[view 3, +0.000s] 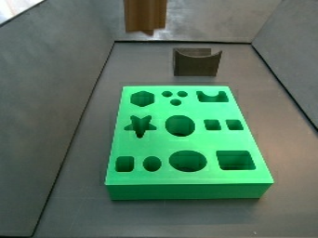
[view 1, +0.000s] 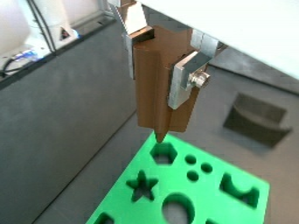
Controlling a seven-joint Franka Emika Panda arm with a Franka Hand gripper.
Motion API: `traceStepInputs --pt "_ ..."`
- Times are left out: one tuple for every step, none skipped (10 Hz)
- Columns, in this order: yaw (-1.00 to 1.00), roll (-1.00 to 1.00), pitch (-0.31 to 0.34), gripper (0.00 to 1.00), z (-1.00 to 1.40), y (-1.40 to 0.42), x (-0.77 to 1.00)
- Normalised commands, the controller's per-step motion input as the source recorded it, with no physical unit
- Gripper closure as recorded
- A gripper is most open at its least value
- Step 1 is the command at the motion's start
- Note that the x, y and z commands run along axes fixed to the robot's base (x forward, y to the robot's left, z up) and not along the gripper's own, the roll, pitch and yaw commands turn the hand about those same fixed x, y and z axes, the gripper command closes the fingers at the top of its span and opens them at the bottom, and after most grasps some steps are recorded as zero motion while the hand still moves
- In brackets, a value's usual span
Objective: Pick up the star object. Move up. Place the star object on the fixture. Regrasp the star object. Move to above the board. Insert the star object.
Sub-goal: Insert the star object.
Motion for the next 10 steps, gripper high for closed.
traceStepInputs --pt "-0.51 -0.08 -0.004 1.00 -0.50 -0.27 0.12" --pt "-0.45 0.00 -0.003 1.00 -0.49 -0.18 0.00" --pt "-0.39 0.00 0.000 1.00 -0.53 -0.16 0.00" --pt "-0.40 0.00 0.000 1.00 -0.61 -0.15 0.00" --pt "-0.40 0.00 0.000 1.00 -0.62 -0.13 0.00" --pt "-0.39 0.00 0.000 1.00 -0.71 -0.10 0.00" --pt "-0.25 0.08 0.000 1.00 -0.84 -0.15 0.00" --pt "-0.28 0.06 0.000 1.00 -0.82 -0.13 0.00" --pt "-0.29 0.06 0.000 1.00 -0.78 -0.10 -0.02" --pt "-0.35 0.00 0.000 1.00 -0.68 -0.03 -0.12"
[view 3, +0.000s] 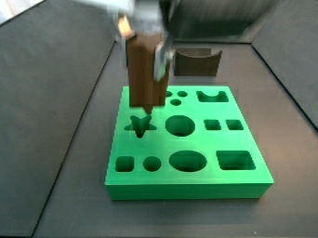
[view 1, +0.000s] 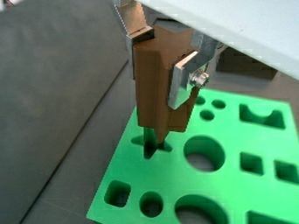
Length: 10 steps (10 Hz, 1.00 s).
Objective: Pick up the star object. Move up. Place the star object on the fixture. Regrasp the star object. Move to above the board. Insert the star object.
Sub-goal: Insert the star object.
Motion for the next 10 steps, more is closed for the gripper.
traceStepInputs --pt "-0.30 -0.09 -0.033 1.00 -0.58 0.09 -0.11" --pt "-0.24 -0.08 -0.006 1.00 -0.57 0.19 0.00" --pt "-0.01 0.00 0.000 1.00 0.00 0.00 0.01" --pt "0.00 0.00 0.000 1.00 -0.04 0.00 0.00" --pt "-0.34 0.02 0.024 1.00 -0.37 0.00 -0.24" --pt "-0.69 0.00 0.000 1.00 -0.50 -0.05 -0.32" --pt "-0.35 0.00 0.000 1.00 -0.14 0.00 -0.09" --pt "-0.02 -0.04 -0.074 1.00 -0.07 0.00 -0.04" --pt "-0.13 -0.01 -0.011 1.00 -0.14 -0.13 0.08" --pt "-0.17 0.00 0.000 1.00 -0.26 -0.22 0.26"
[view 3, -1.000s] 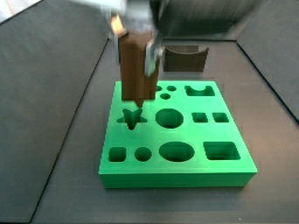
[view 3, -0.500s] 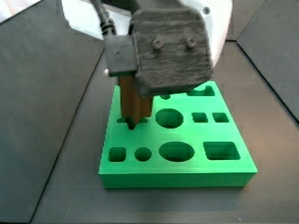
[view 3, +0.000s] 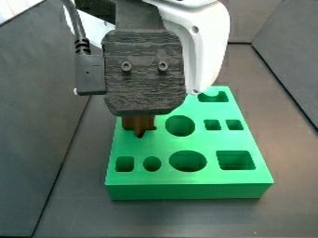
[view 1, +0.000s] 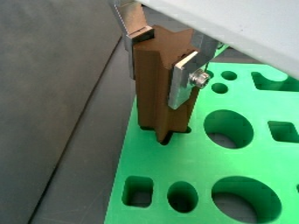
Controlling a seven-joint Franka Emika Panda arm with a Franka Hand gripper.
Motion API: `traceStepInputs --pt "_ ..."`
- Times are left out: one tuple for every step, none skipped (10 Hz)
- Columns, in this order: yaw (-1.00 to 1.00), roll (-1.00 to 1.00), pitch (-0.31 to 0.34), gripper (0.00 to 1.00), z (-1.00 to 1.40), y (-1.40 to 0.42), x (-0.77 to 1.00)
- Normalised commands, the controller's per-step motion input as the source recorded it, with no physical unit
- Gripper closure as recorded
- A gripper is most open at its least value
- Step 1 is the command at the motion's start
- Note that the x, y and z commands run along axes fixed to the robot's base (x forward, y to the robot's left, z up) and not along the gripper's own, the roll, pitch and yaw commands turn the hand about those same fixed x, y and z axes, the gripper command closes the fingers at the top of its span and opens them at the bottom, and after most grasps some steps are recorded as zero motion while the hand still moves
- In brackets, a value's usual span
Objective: Pick up the star object. Move up. Place the star object on the fixture. Regrasp the star object. Move to above the board. Insert the star object.
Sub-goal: Insert the star object.
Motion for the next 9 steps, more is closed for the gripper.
traceStepInputs --pt "-0.18 0.00 0.000 1.00 -0.27 -0.21 0.25" --pt "-0.18 0.00 0.000 1.00 -0.33 -0.20 0.22" --pt "-0.17 0.03 0.000 1.00 -0.41 -0.11 0.35" --pt "-0.14 0.09 0.006 1.00 -0.48 0.00 0.29" --pt "-0.13 0.12 0.000 1.00 -0.60 -0.01 0.10" --pt "-0.09 0.16 -0.003 1.00 -0.73 -0.03 0.03" --pt "-0.05 0.11 0.000 1.00 -0.47 0.00 0.00" --pt "0.00 0.00 0.007 1.00 0.00 0.00 0.00" --pt "0.00 0.00 0.000 1.00 0.00 0.00 0.00"
